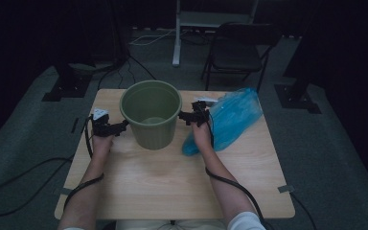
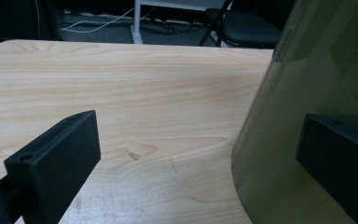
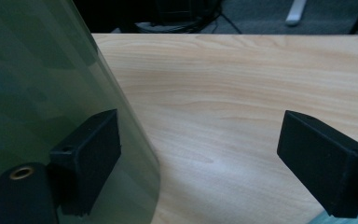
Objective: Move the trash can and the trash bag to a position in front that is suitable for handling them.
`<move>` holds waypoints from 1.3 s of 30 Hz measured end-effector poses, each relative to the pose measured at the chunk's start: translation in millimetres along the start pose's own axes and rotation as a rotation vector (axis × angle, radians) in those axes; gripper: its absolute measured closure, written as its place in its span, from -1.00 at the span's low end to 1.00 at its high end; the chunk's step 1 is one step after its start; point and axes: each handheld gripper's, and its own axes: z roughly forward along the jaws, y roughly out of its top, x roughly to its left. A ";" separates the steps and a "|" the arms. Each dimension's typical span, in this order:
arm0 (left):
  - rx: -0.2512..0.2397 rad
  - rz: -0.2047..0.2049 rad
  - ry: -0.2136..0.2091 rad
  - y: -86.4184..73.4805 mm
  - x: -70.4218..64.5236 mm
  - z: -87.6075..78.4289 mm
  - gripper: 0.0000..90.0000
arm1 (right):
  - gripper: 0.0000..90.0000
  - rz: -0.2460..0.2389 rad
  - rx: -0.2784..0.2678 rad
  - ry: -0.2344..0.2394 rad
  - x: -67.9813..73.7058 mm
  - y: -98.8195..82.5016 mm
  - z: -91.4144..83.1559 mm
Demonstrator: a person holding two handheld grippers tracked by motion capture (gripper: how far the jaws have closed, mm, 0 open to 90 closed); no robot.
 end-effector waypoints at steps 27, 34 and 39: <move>0.051 0.066 -0.077 -15.7 -24.8 -37.7 -0.94 | -0.66 -0.047 0.041 0.100 3.6 -33.0 -48.2; 0.070 0.103 -0.094 -23.2 -32.9 -56.8 -0.94 | -0.66 -0.060 0.033 0.142 9.9 -53.3 -70.0; 0.074 0.108 -0.113 -32.4 -38.5 -73.3 -0.94 | -0.66 -0.078 0.030 0.155 15.8 -64.2 -82.7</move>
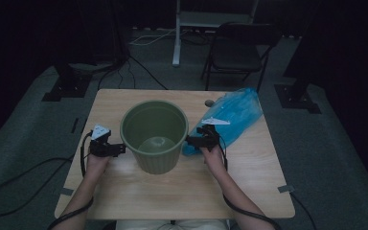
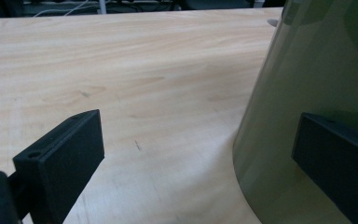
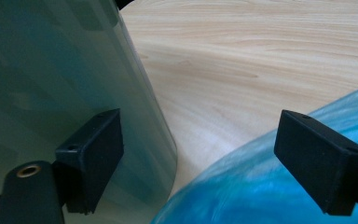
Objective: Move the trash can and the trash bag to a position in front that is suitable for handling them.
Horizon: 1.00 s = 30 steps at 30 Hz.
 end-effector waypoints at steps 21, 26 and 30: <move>0.022 0.070 -0.098 -28.7 -41.2 -44.1 -0.94 | -0.66 -0.017 -0.005 0.036 21.0 -51.1 -54.2; 0.027 0.093 -0.119 -30.3 -48.2 -47.6 -0.94 | -0.66 -0.027 -0.001 0.023 22.3 -54.3 -61.4; 0.015 0.071 -0.126 -32.1 -48.3 -45.9 -0.94 | -0.66 -0.016 -0.007 0.034 21.0 -58.0 -64.7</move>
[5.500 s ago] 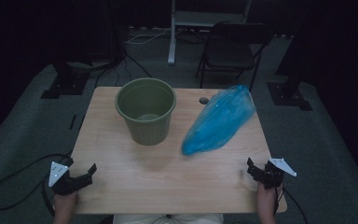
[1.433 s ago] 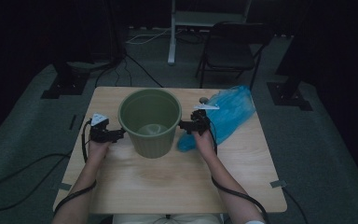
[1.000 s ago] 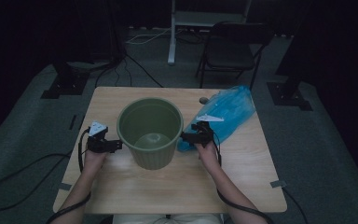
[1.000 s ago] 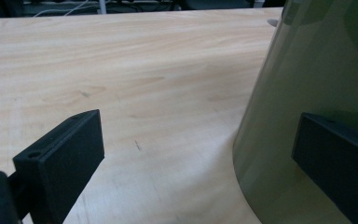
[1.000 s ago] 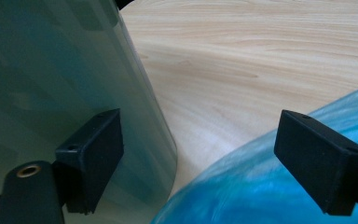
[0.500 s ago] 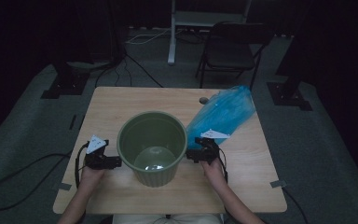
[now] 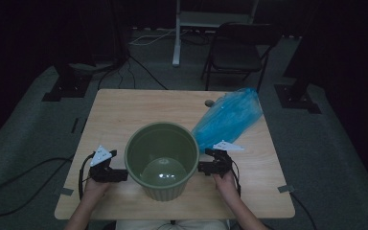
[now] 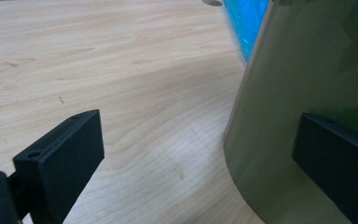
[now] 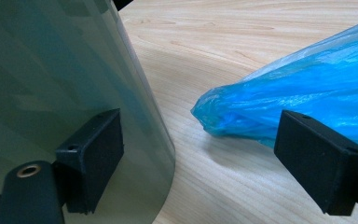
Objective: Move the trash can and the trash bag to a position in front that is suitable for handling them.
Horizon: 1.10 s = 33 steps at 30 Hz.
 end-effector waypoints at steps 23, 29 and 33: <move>0.021 -0.065 -0.027 -29.2 4.2 -0.1 -0.94 | -0.74 0.078 0.121 -0.097 -60.3 47.9 71.4; 0.032 -0.062 -0.037 -32.3 3.4 -3.1 -0.94 | -0.75 0.020 0.215 -0.154 -54.6 33.7 97.1; 0.036 -0.071 -0.037 -33.4 4.2 -3.8 -0.94 | -0.76 -0.051 0.230 -0.196 -46.6 28.0 101.0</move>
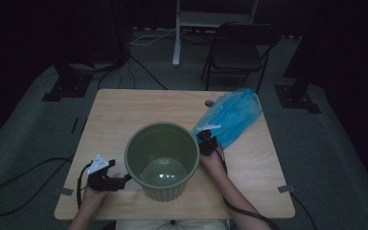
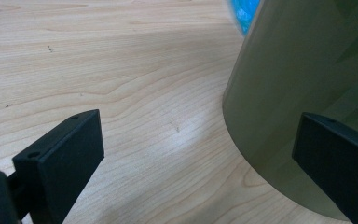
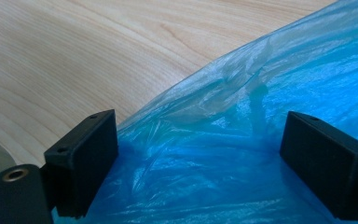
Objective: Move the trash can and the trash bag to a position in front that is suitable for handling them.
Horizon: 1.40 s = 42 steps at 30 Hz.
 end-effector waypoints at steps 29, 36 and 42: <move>0.007 -0.002 0.022 -4.6 9.4 -13.0 -0.94 | 0.78 -0.183 0.024 0.068 -18.1 -42.3 -65.2; 0.022 0.028 0.013 -5.8 5.0 -12.0 -0.94 | 0.07 -0.170 0.038 0.150 -23.5 -89.1 -120.6; 0.018 0.024 -0.009 -7.4 4.4 -10.6 -0.94 | -0.44 -0.087 0.006 0.100 -26.6 -123.0 -151.6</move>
